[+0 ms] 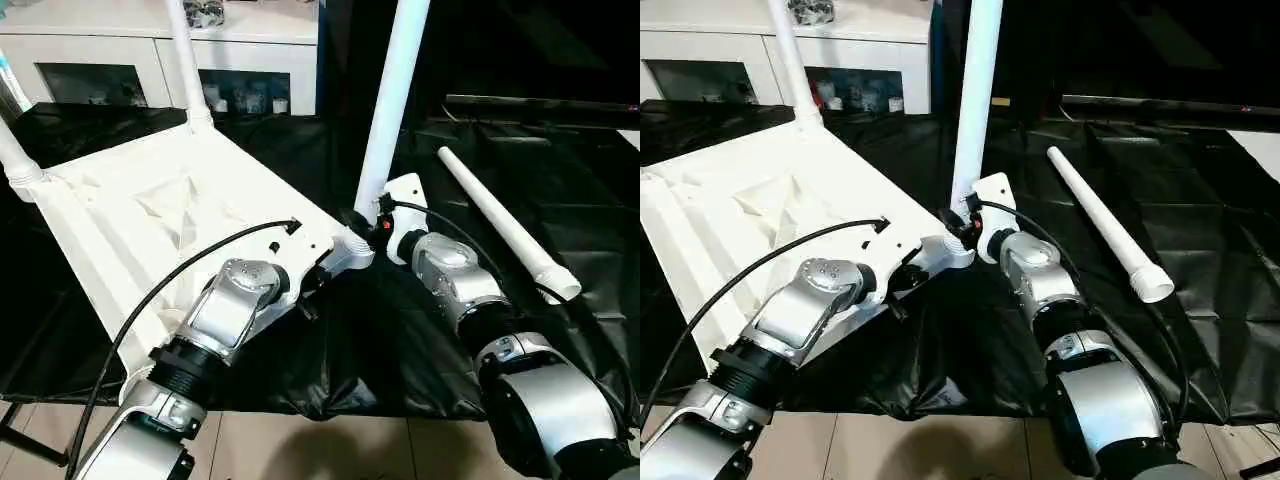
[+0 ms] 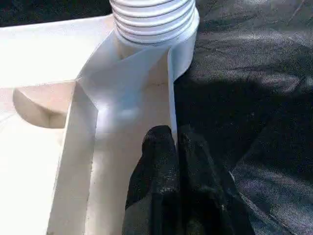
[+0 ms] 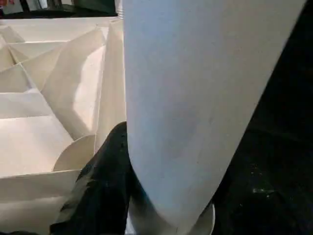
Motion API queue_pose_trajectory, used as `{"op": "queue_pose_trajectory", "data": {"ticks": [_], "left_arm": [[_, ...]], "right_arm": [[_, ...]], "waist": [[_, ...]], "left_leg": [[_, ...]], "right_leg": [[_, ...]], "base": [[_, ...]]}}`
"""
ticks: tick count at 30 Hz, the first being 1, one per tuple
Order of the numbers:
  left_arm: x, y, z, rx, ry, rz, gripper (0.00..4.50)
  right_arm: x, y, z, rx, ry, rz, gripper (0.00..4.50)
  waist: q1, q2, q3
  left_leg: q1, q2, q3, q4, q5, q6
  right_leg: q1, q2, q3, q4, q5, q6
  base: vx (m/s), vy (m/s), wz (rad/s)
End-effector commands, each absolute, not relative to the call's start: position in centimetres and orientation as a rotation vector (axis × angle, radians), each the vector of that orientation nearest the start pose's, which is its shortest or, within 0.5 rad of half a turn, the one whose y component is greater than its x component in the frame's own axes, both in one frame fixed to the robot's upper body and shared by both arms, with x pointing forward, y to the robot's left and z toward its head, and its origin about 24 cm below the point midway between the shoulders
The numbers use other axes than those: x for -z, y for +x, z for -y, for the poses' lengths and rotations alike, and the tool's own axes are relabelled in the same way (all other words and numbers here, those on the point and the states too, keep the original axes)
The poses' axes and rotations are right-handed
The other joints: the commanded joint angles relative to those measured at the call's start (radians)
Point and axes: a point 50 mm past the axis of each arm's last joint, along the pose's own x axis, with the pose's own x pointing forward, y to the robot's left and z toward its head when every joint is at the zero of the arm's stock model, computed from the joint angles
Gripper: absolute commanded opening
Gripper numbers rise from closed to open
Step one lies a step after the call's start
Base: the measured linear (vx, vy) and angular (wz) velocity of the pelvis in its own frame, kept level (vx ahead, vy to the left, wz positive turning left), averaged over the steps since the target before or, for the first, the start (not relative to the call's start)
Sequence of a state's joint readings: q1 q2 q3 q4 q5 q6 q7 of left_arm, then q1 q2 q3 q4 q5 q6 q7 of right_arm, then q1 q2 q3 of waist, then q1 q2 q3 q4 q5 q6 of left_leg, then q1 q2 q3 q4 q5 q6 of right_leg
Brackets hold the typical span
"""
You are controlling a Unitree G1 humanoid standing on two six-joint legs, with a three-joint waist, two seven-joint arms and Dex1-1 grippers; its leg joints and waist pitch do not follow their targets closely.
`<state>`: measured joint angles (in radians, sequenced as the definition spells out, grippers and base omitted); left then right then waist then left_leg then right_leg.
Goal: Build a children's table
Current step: Insert table leg to table base
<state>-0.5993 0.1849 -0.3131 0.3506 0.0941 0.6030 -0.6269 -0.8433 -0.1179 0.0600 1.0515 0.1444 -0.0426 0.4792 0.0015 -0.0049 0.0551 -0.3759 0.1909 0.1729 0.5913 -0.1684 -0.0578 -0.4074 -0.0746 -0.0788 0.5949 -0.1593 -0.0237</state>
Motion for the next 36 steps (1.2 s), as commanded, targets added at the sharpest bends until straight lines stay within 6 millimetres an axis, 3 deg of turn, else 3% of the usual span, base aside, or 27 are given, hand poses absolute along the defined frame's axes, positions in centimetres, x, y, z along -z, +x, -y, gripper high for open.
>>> {"op": "queue_pose_trajectory", "data": {"ticks": [1, 5, 7, 10, 11, 12, 13, 15, 17, 20, 25, 36], "left_arm": [[-9.5, 32.9, -6.4, 0.916, 0.412, -0.336, 0.0], [-9.4, 32.9, -6.5, 0.918, 0.413, -0.336, 0.0], [-9.4, 32.9, -6.6, 0.921, 0.415, -0.337, 0.0], [-9.4, 32.9, -6.6, 0.928, 0.416, -0.335, 0.0], [-9.4, 32.9, -6.6, 0.932, 0.417, -0.335, 0.0], [-9.4, 32.8, -6.6, 0.938, 0.418, -0.333, 0.0], [-9.3, 32.8, -6.6, 0.949, 0.421, -0.331, 0.0], [-9.3, 32.8, -6.6, 0.959, 0.43, -0.33, 0.0], [-9.2, 32.8, -6.7, 0.963, 0.433, -0.33, 0.0], [-9.1, 32.7, -6.9, 0.969, 0.433, -0.33, 0.0], [-9.1, 32.5, -7.2, 1.013, 0.433, -0.319, 0.0], [-8.4, 32.3, -8.3, 1.08, 0.454, -0.34, 0.0]], "right_arm": [[-2.9, 36.2, 11.7, -0.576, -0.096, -0.376, 1.86], [-3.1, 36.3, 11.9, -0.574, -0.087, -0.363, 1.86], [-3.3, 36.4, 11.9, -0.574, -0.068, -0.356, 2.42], [-3.5, 36.5, 11.9, -0.58, -0.059, -0.346, 2.61], [-3.6, 36.5, 12.0, -0.583, -0.054, -0.337, 2.76], [-3.7, 36.6, 12.0, -0.585, -0.05, -0.326, 2.76], [-4.0, 36.7, 12.1, -0.587, -0.047, -0.303, 3.01], [-4.3, 36.7, 12.1, -0.591, -0.037, -0.285, 3.09], [-4.6, 36.8, 12.2, -0.6, -0.035, -0.271, 3.29], [-5.0, 36.8, 12.2, -0.626, -0.039, -0.244, 3.55], [-5.8, 36.7, 12.5, -0.695, -0.038, -0.199, 4.0], [-6.1, 35.6, 13.8, -0.826, -0.068, -0.188, 4.0]], "waist": [[0.009, 0.008, -0.065], [0.009, 0.011, -0.064], [0.009, 0.013, -0.065], [0.011, 0.014, -0.066], [0.013, 0.014, -0.066], [0.016, 0.022, -0.068], [0.022, 0.021, -0.073], [0.024, 0.02, -0.073], [0.037, 0.022, -0.074], [0.043, 0.022, -0.076], [0.052, 0.023, -0.074], [0.063, 0.03, -0.076]], "left_leg": [[0.009, 0.035, -0.013, -0.071, -0.34, 0.024], [0.009, 0.035, -0.013, -0.072, -0.345, 0.024], [0.009, 0.035, -0.014, -0.072, -0.349, 0.023], [0.01, 0.035, -0.013, -0.071, -0.342, 0.021], [0.009, 0.035, -0.012, -0.071, -0.335, 0.024], [0.01, 0.036, -0.014, -0.071, -0.33, 0.023], [0.008, 0.037, -0.011, -0.067, -0.277, 0.036], [0.004, 0.037, -0.009, -0.067, -0.252, 0.045], [0.008, 0.038, -0.005, -0.063, -0.229, 0.054], [0.002, 0.037, -0.006, -0.062, -0.192, 0.062], [0.004, 0.038, -0.004, -0.059, -0.179, 0.077], [0.004, 0.038, -0.005, -0.056, -0.162, 0.083]], "right_leg": [[0.046, -0.067, 0.042, -0.082, -0.339, -0.205], [0.046, -0.066, 0.042, -0.082, -0.34, -0.207], [0.046, -0.066, 0.042, -0.083, -0.343, -0.206], [0.046, -0.066, 0.042, -0.081, -0.326, -0.214], [0.046, -0.067, 0.044, -0.081, -0.309, -0.222], [0.047, -0.067, 0.043, -0.077, -0.295, -0.224], [0.049, -0.065, 0.044, -0.069, -0.213, -0.242], [0.052, -0.064, 0.044, -0.064, -0.177, -0.253], [0.051, -0.065, 0.045, -0.062, -0.146, -0.263], [0.057, -0.066, 0.044, -0.055, -0.111, -0.27], [0.057, -0.067, 0.044, -0.054, -0.109, -0.271], [0.059, -0.065, 0.043, -0.05, -0.089, -0.273]], "base": [[0.0, 0.0, 0.0], [0.0, 0.0, 0.0], [0.0, 0.0, 0.0], [0.0, 0.0, 0.0], [0.0, 0.0, 0.0], [0.0, 0.0, 0.0], [0.0, 0.0, 0.0], [0.0, 0.0, 0.0], [0.0, 0.0, 0.0], [0.0, 0.0, 0.0], [0.0, 0.0, 0.0], [0.0, 0.0, 0.0]]}}
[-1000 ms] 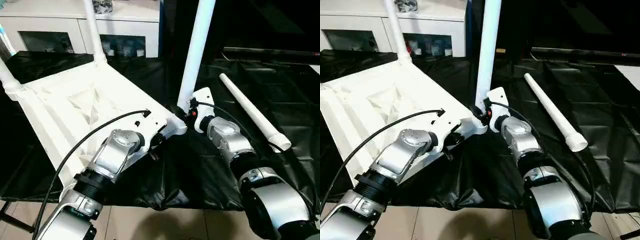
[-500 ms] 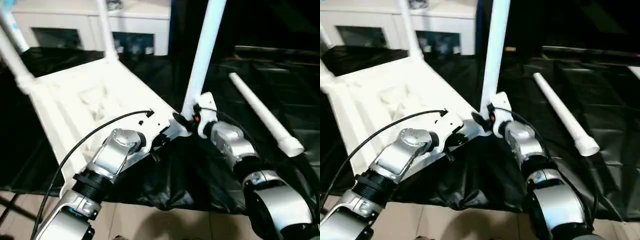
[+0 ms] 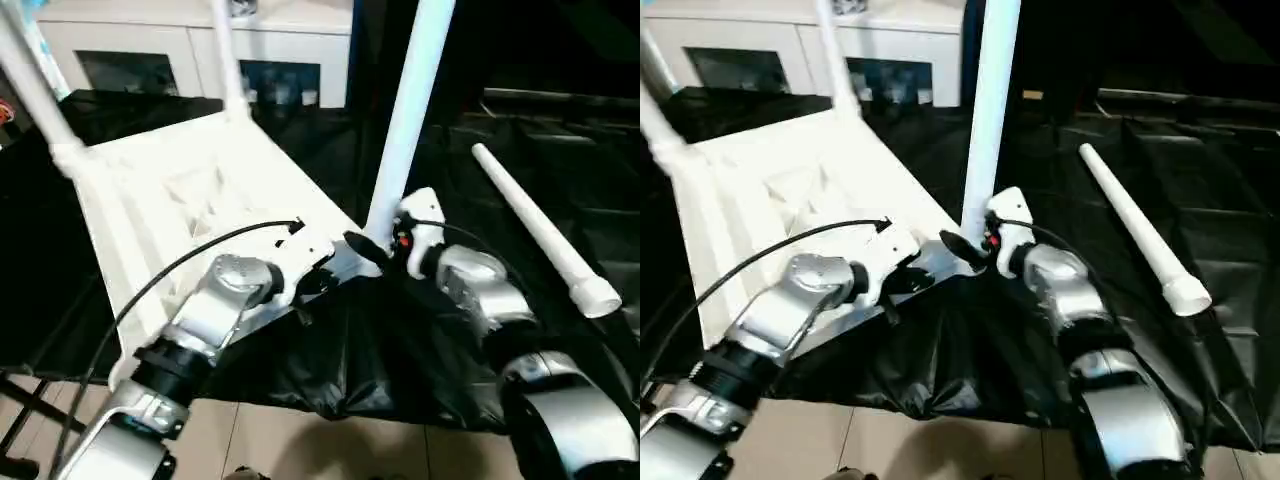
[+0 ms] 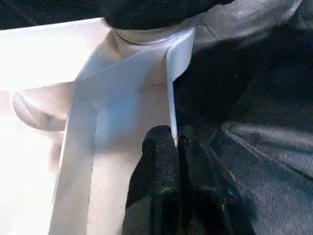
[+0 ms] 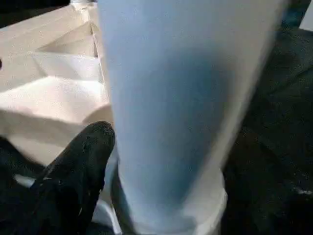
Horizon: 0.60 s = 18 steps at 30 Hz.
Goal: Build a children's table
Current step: Insert table leg to table base
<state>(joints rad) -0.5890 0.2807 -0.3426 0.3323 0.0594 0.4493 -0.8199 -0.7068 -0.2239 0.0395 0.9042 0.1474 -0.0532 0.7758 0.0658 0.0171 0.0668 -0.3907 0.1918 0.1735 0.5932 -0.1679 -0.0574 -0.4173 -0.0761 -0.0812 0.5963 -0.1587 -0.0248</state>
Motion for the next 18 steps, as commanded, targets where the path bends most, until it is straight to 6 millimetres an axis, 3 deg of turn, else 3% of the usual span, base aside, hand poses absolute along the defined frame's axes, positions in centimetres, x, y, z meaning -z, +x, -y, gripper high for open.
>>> {"op": "queue_pose_trajectory", "data": {"ticks": [1, 9, 11, 18], "left_arm": [[-8.3, 32.3, -8.4, 1.099, 0.459, -0.338, 0.0], [-7.9, 31.8, -8.6, 1.194, 0.462, -0.331, 0.0], [-7.7, 31.5, -8.7, 1.241, 0.463, -0.326, 0.0], [-7.3, 31.2, -9.1, 1.292, 0.485, -0.343, 0.0]], "right_arm": [[-6.0, 35.3, 14.0, -0.851, -0.083, -0.192, 4.0], [-5.7, 34.2, 14.6, -0.954, -0.114, -0.226, 4.0], [-5.8, 33.8, 14.8, -0.992, -0.129, -0.232, 4.0], [-5.8, 33.4, 15.1, -1.044, -0.162, -0.257, 4.0]], "waist": [[-0.002, 0.008, -0.087], [0.003, 0.007, -0.088], [0.011, 0.008, -0.088], [0.019, 0.008, -0.085]], "left_leg": [[0.019, 0.036, -0.006, -0.058, -0.166, 0.082], [0.019, 0.036, -0.006, -0.056, -0.158, 0.088], [0.019, 0.038, -0.005, -0.055, -0.154, 0.09], [0.022, 0.039, -0.006, -0.058, -0.195, 0.066]], "right_leg": [[0.07, -0.064, 0.045, -0.052, -0.097, -0.268], [0.07, -0.064, 0.044, -0.052, -0.098, -0.265], [0.068, -0.064, 0.044, -0.052, -0.099, -0.264], [0.066, -0.064, 0.044, -0.055, -0.157, -0.25]], "base": [[0.0, 0.0, 0.0], [0.0, 0.0, 0.0], [0.0, 0.0, 0.0], [0.0, 0.0, 0.0]]}}
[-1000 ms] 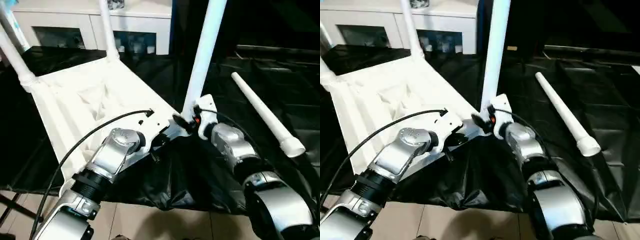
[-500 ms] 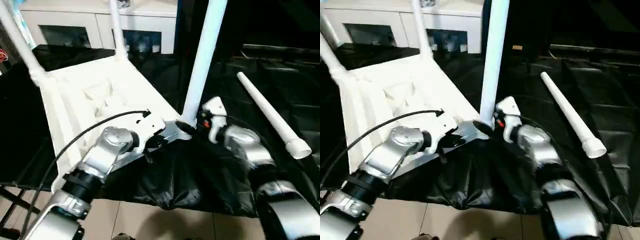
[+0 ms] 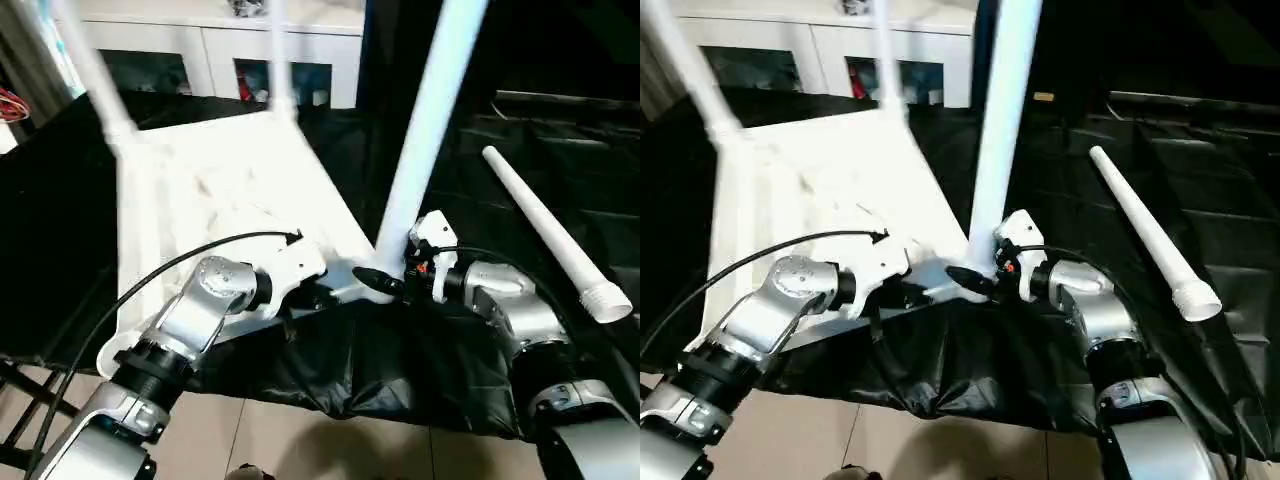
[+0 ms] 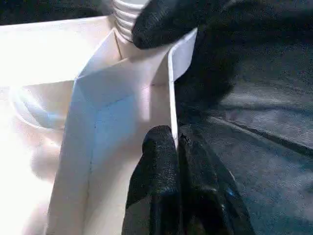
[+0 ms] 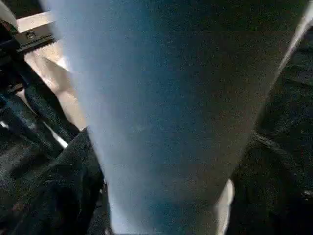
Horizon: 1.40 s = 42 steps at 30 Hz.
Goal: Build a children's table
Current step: Insert table leg to table base, then rotate leg to tighten
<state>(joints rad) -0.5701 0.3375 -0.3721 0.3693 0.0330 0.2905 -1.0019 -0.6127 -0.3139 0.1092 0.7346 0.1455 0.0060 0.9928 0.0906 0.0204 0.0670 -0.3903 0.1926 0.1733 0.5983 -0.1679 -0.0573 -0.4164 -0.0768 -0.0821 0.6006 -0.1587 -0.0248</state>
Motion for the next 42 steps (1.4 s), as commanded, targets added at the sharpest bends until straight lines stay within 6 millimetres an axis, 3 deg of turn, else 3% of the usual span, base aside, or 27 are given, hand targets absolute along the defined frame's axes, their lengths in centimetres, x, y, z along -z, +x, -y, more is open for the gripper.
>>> {"op": "queue_pose_trajectory", "data": {"ticks": [1, 4, 10, 18, 25, 27, 29, 31, 32, 35, 38, 42], "left_arm": [[-7.3, 31.2, -9.2, 1.296, 0.486, -0.346, 0.0], [-7.1, 31.1, -9.4, 1.308, 0.495, -0.354, 0.0], [-7.1, 31.2, -9.9, 1.328, 0.504, -0.363, 0.0], [-7.0, 31.1, -10.0, 1.337, 0.51, -0.367, 0.0], [-6.8, 31.4, -9.9, 1.31, 0.489, -0.367, 0.0], [-6.7, 31.9, -9.6, 1.247, 0.456, -0.363, 0.0], [-6.7, 32.4, -9.4, 1.185, 0.433, -0.361, 0.0], [-6.5, 33.6, -8.4, 1.042, 0.38, -0.359, 0.0], [-6.5, 34.0, -7.9, 0.986, 0.361, -0.359, 0.0], [-6.4, 34.5, -6.8, 0.918, 0.325, -0.358, 0.0], [-6.6, 34.6, -5.5, 0.898, 0.297, -0.341, 0.0], [-6.7, 34.5, -4.4, 0.926, 0.298, -0.312, 0.0]], "right_arm": [[-5.8, 33.3, 15.2, -1.054, -0.167, -0.262, 4.0], [-5.8, 33.0, 15.4, -1.082, -0.166, -0.275, 3.84], [-5.5, 32.3, 15.6, -1.138, -0.184, -0.312, 3.45], [-5.2, 32.0, 15.7, -1.136, -0.179, -0.328, 2.86], [-4.4, 31.8, 15.6, -1.11, -0.153, -0.346, 2.77], [-3.9, 32.1, 15.3, -1.04, -0.124, -0.338, 2.76], [-3.5, 32.5, 15.0, -0.96, -0.1, -0.33, 2.76], [-2.3, 33.6, 14.1, -0.724, -0.046, -0.348, 2.76], [-2.0, 33.9, 13.5, -0.649, -0.022, -0.352, 2.76], [-1.6, 34.2, 12.3, -0.556, 0.013, -0.356, 2.76], [-1.6, 34.5, 10.7, -0.501, 0.05, -0.357, 2.76], [-1.8, 34.8, 9.4, -0.486, 0.021, -0.326, 2.76]], "waist": [[-0.005, 0.005, -0.084], [-0.007, 0.004, -0.083], [-0.004, 0.005, -0.086], [-0.004, 0.006, -0.085], [-0.004, 0.007, -0.085], [-0.006, 0.008, -0.083], [-0.012, 0.006, -0.077], [-0.019, 0.008, -0.075], [-0.023, 0.007, -0.074], [-0.042, 0.006, -0.071], [-0.045, 0.005, -0.074], [-0.048, 0.008, -0.078]], "left_leg": [[0.022, 0.038, -0.006, -0.064, -0.202, 0.061], [0.023, 0.037, -0.007, -0.065, -0.225, 0.05], [0.022, 0.037, -0.006, -0.063, -0.199, 0.061], [0.024, 0.038, -0.008, -0.064, -0.216, 0.051], [0.023, 0.037, -0.007, -0.063, -0.214, 0.052], [0.025, 0.037, -0.007, -0.065, -0.236, 0.046], [0.03, 0.032, -0.008, -0.068, -0.287, 0.025], [0.034, 0.032, -0.011, -0.069, -0.309, 0.005], [0.034, 0.029, -0.015, -0.072, -0.328, -0.008], [0.036, 0.023, -0.015, -0.069, -0.364, -0.005], [0.035, 0.021, -0.015, -0.068, -0.346, 0.011], [0.028, 0.024, -0.015, -0.07, -0.319, 0.026]], "right_leg": [[0.065, -0.063, 0.046, -0.061, -0.169, -0.244], [0.065, -0.064, 0.046, -0.065, -0.206, -0.231], [0.065, -0.062, 0.045, -0.061, -0.169, -0.237], [0.064, -0.063, 0.045, -0.064, -0.199, -0.231], [0.065, -0.063, 0.045, -0.064, -0.191, -0.234], [0.064, -0.064, 0.044, -0.068, -0.221, -0.229], [0.061, -0.066, 0.043, -0.079, -0.32, -0.207], [0.055, -0.067, 0.042, -0.086, -0.378, -0.187], [0.059, -0.066, 0.037, -0.09, -0.412, -0.173], [0.056, -0.068, 0.034, -0.105, -0.491, -0.14], [0.055, -0.068, 0.034, -0.108, -0.494, -0.131], [0.058, -0.066, 0.035, -0.099, -0.416, -0.153]], "base": [[0.0, 0.0, 0.0], [0.0, 0.0, 0.0], [0.0, 0.0, 0.0], [0.0, 0.0, 0.0], [0.0, 0.0, 0.0], [0.0, 0.0, 0.0], [0.0, 0.0, 0.0], [0.0, 0.0, 0.0], [0.0, 0.0, 0.0], [0.0, 0.0, 0.0], [0.0, 0.0, 0.0], [0.0, 0.0, 0.0]]}}
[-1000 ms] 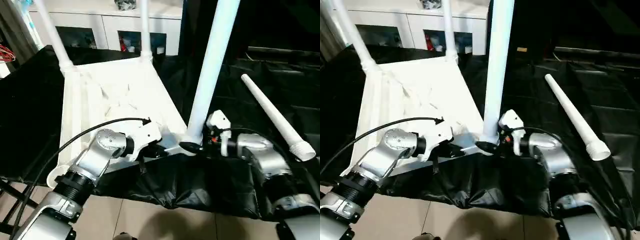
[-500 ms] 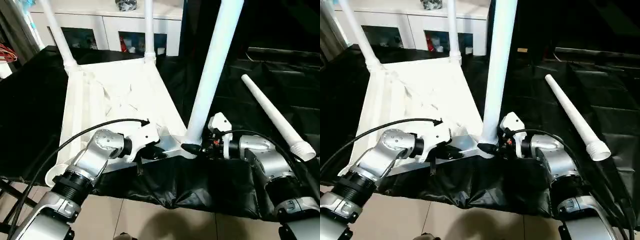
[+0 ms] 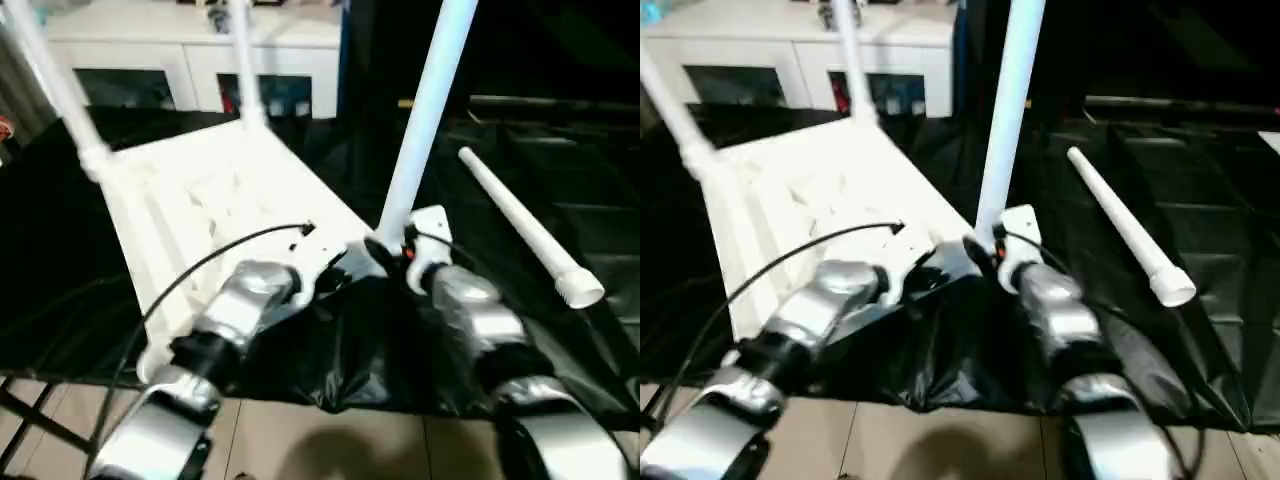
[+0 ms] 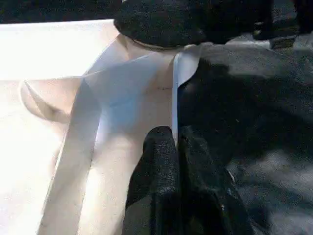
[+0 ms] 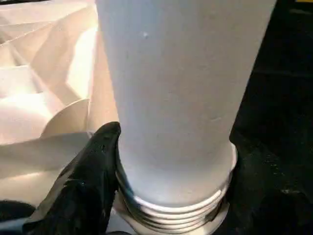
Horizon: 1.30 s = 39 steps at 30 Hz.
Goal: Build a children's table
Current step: Rotate leg to tighten
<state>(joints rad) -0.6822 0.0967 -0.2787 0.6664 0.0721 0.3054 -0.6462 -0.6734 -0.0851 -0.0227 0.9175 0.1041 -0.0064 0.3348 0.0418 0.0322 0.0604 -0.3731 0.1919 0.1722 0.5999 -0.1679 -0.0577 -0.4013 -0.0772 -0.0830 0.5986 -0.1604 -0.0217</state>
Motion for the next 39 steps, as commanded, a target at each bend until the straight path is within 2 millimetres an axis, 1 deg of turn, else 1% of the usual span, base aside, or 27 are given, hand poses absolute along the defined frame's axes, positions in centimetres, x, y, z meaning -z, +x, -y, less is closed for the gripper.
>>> {"op": "queue_pose_trajectory", "data": {"ticks": [1, 2, 3, 4, 5, 9, 10, 13, 14, 16, 18, 19, 20, 22, 23, 24, 25, 26, 27, 29, 30, 32, 33, 34, 36, 37, 39], "left_arm": [[-6.5, 34.3, -4.4, 0.95, 0.303, -0.308, 0.0], [-6.5, 34.3, -4.4, 0.952, 0.303, -0.308, 0.0], [-6.4, 34.2, -4.5, 0.969, 0.309, -0.303, 0.0], [-6.3, 34.2, -4.8, 0.983, 0.318, -0.302, 0.0], [-6.3, 34.1, -4.9, 0.991, 0.322, -0.299, 0.0], [-6.2, 33.8, -5.4, 1.037, 0.352, -0.295, 0.0], [-6.1, 33.6, -5.6, 1.053, 0.35, -0.3, 0.0], [-6.1, 33.1, -6.3, 1.125, 0.365, -0.292, 0.0], [-6.1, 33.1, -6.3, 1.125, 0.365, -0.292, 0.0], [-5.9, 32.6, -6.9, 1.188, 0.368, -0.291, 0.0], [-5.9, 32.4, -7.0, 1.205, 0.367, -0.291, 0.0], [-5.9, 32.0, -7.3, 1.254, 0.371, -0.287, 0.0], [-5.9, 32.0, -7.3, 1.254, 0.371, -0.287, 0.0], [-5.7, 31.6, -7.8, 1.305, 0.384, -0.294, 0.0], [-5.7, 31.6, -7.8, 1.305, 0.384, -0.294, 0.0], [-5.6, 31.3, -8.1, 1.334, 0.39, -0.306, 0.0], [-5.6, 31.3, -8.1, 1.334, 0.39, -0.306, 0.0], [-5.5, 30.9, -8.8, 1.38, 0.399, -0.331, 0.0], [-5.4, 30.8, -9.0, 1.397, 0.403, -0.34, 0.0], [-5.4, 30.5, -9.4, 1.429, 0.411, -0.356, 0.0], [-5.3, 30.3, -9.9, 1.461, 0.415, -0.377, 0.0], [-5.4, 30.3, -10.1, 1.468, 0.417, -0.384, 0.0], [-5.4, 30.3, -10.2, 1.469, 0.417, -0.386, 0.0], [-5.4, 30.3, -10.3, 1.474, 0.417, -0.389, 0.0], [-5.4, 30.2, -10.5, 1.491, 0.414, -0.397, 0.0], [-5.4, 30.1, -10.6, 1.502, 0.41, -0.402, 0.0], [-5.4, 29.9, -10.7, 1.517, 0.403, -0.412, 0.0]], "right_arm": [[-2.1, 34.9, 9.5, -0.49, 0.023, -0.289, 3.11], [-2.1, 34.9, 9.5, -0.49, 0.023, -0.287, 3.46], [-2.3, 35.0, 9.7, -0.49, 0.046, -0.271, 3.46], [-2.8, 35.2, 10.2, -0.493, 0.079, -0.243, 3.55], [-2.9, 35.3, 10.3, -0.496, 0.076, -0.235, 3.55], [-3.4, 35.4, 11.1, -0.523, 0.025, -0.202, 3.94], [-3.5, 35.3, 11.5, -0.544, 0.01, -0.196, 4.01], [-3.5, 34.7, 12.8, -0.663, -0.028, -0.191, 4.01], [-3.5, 34.7, 12.8, -0.663, -0.028, -0.191, 4.01], [-3.5, 33.8, 13.9, -0.772, -0.067, -0.203, 4.01], [-3.4, 33.6, 14.1, -0.799, -0.074, -0.21, 4.01], [-3.4, 33.0, 14.6, -0.871, -0.099, -0.226, 4.01], [-3.4, 33.0, 14.6, -0.871, -0.099, -0.226, 4.01], [-3.6, 32.4, 15.2, -0.953, -0.11, -0.245, 4.01], [-3.6, 32.4, 15.2, -0.953, -0.11, -0.245, 4.01], [-3.8, 32.0, 15.5, -1.005, -0.11, -0.254, 4.01], [-3.8, 32.0, 15.5, -1.005, -0.11, -0.254, 4.01], [-4.0, 31.4, 15.9, -1.09, -0.127, -0.275, 4.01], [-4.1, 31.2, 16.0, -1.111, -0.135, -0.281, 4.01], [-4.1, 30.9, 16.2, -1.146, -0.149, -0.293, 4.01], [-4.2, 30.5, 16.4, -1.187, -0.165, -0.308, 4.01], [-4.3, 30.3, 16.5, -1.206, -0.172, -0.316, 3.74], [-4.3, 30.2, 16.5, -1.213, -0.174, -0.319, 3.74], [-4.3, 30.1, 16.5, -1.227, -0.179, -0.325, 3.56], [-4.4, 29.9, 16.4, -1.243, -0.175, -0.332, 3.47], [-4.4, 29.8, 16.4, -1.246, -0.173, -0.332, 3.29], [-4.4, 29.7, 16.3, -1.251, -0.17, -0.333, 3.22]], "waist": [[-0.001, -0.004, -0.072], [-0.001, -0.003, -0.073], [-0.002, -0.003, -0.075], [-0.002, -0.001, -0.075], [-0.002, -0.001, -0.075], [-0.003, 0.003, -0.075], [-0.001, 0.002, -0.076], [0.001, 0.007, -0.077], [0.004, 0.005, -0.079], [0.007, 0.009, -0.08], [0.013, 0.007, -0.08], [0.017, 0.011, -0.078], [0.019, 0.01, -0.078], [0.022, 0.01, -0.076], [0.022, 0.011, -0.077], [0.021, 0.013, -0.077], [0.022, 0.012, -0.075], [0.024, 0.011, -0.076], [0.026, 0.013, -0.077], [0.028, 0.013, -0.077], [0.029, 0.01, -0.078], [0.031, 0.012, -0.076], [0.032, 0.012, -0.076], [0.034, 0.009, -0.076], [0.038, 0.01, -0.075], [0.039, 0.011, -0.075], [0.041, 0.01, -0.077]], "left_leg": [[0.009, 0.024, -0.013, -0.072, -0.315, 0.032], [0.009, 0.026, -0.012, -0.071, -0.313, 0.037], [0.008, 0.025, -0.012, -0.071, -0.307, 0.042], [0.007, 0.026, -0.011, -0.071, -0.295, 0.054], [0.007, 0.026, -0.011, -0.071, -0.295, 0.054], [0.007, 0.027, -0.009, -0.071, -0.295, 0.059], [0.006, 0.029, -0.009, -0.07, -0.284, 0.061], [0.005, 0.029, -0.008, -0.069, -0.267, 0.073], [0.005, 0.031, -0.006, -0.068, -0.253, 0.082], [0.004, 0.033, -0.007, -0.068, -0.239, 0.091], [0.005, 0.035, -0.006, -0.067, -0.233, 0.097], [0.006, 0.036, -0.006, -0.069, -0.242, 0.095], [0.006, 0.037, -0.006, -0.069, -0.247, 0.092], [0.007, 0.036, -0.006, -0.07, -0.265, 0.088], [0.007, 0.038, -0.007, -0.071, -0.266, 0.083], [0.007, 0.037, -0.006, -0.071, -0.268, 0.083], [0.009, 0.038, -0.005, -0.071, -0.278, 0.081], [0.008, 0.038, -0.006, -0.072, -0.275, 0.079], [0.009, 0.038, -0.007, -0.072, -0.272, 0.079], [0.005, 0.041, -0.007, -0.073, -0.264, 0.082], [0.005, 0.04, -0.007, -0.072, -0.259, 0.081], [0.006, 0.039, -0.006, -0.072, -0.262, 0.08], [0.007, 0.04, -0.006, -0.072, -0.265, 0.078], [0.008, 0.04, -0.006, -0.073, -0.266, 0.073], [0.009, 0.04, -0.006, -0.073, -0.267, 0.071], [0.009, 0.04, -0.007, -0.074, -0.268, 0.069], [0.009, 0.041, -0.007, -0.074, -0.261, 0.066]], "right_leg": [[0.044, -0.065, 0.036, -0.095, -0.398, -0.162], [0.045, -0.067, 0.037, -0.093, -0.387, -0.167], [0.047, -0.067, 0.037, -0.093, -0.375, -0.171], [0.048, -0.066, 0.038, -0.09, -0.346, -0.183], [0.048, -0.066, 0.038, -0.09, -0.346, -0.183], [0.049, -0.066, 0.038, -0.088, -0.332, -0.197], [0.051, -0.068, 0.039, -0.087, -0.321, -0.201], [0.053, -0.068, 0.04, -0.084, -0.297, -0.21], [0.054, -0.066, 0.041, -0.082, -0.273, -0.211], [0.054, -0.065, 0.04, -0.078, -0.239, -0.226], [0.054, -0.064, 0.04, -0.076, -0.228, -0.23], [0.054, -0.065, 0.038, -0.078, -0.243, -0.229], [0.053, -0.065, 0.039, -0.078, -0.252, -0.226], [0.053, -0.064, 0.038, -0.08, -0.276, -0.22], [0.052, -0.065, 0.039, -0.079, -0.284, -0.217], [0.051, -0.064, 0.038, -0.081, -0.29, -0.216], [0.049, -0.064, 0.039, -0.083, -0.3, -0.212], [0.051, -0.066, 0.039, -0.084, -0.305, -0.208], [0.052, -0.064, 0.038, -0.082, -0.302, -0.206], [0.051, -0.064, 0.039, -0.079, -0.282, -0.211], [0.051, -0.065, 0.039, -0.078, -0.275, -0.214], [0.049, -0.065, 0.039, -0.079, -0.287, -0.214], [0.049, -0.065, 0.039, -0.08, -0.295, -0.211], [0.048, -0.066, 0.04, -0.081, -0.308, -0.206], [0.048, -0.066, 0.04, -0.083, -0.32, -0.2], [0.048, -0.067, 0.04, -0.083, -0.324, -0.197], [0.048, -0.068, 0.041, -0.081, -0.314, -0.197]], "base": [[0.0, 0.0, 0.0], [0.0, 0.0, 0.0], [0.0, 0.0, 0.0], [0.0, 0.0, 0.0], [0.0, 0.0, 0.0], [0.0, 0.0, 0.0], [0.0, 0.0, 0.0], [0.0, 0.0, 0.0], [0.0, 0.0, 0.0], [0.0, 0.0, 0.0], [0.0, 0.0, 0.0], [0.0, 0.0, 0.0], [0.0, 0.0, 0.0], [0.0, 0.0, 0.0], [0.0, 0.0, 0.0], [0.0, 0.0, 0.0], [0.0, 0.0, 0.0], [0.0, 0.0, 0.0], [0.0, 0.0, 0.0], [0.0, 0.0, 0.0], [0.0, 0.0, 0.0], [0.0, 0.0, 0.0], [0.0, 0.0, 0.0], [0.0, 0.0, 0.0], [0.0, 0.0, 0.0], [0.0, 0.0, 0.0], [0.0, 0.0, 0.0]]}}
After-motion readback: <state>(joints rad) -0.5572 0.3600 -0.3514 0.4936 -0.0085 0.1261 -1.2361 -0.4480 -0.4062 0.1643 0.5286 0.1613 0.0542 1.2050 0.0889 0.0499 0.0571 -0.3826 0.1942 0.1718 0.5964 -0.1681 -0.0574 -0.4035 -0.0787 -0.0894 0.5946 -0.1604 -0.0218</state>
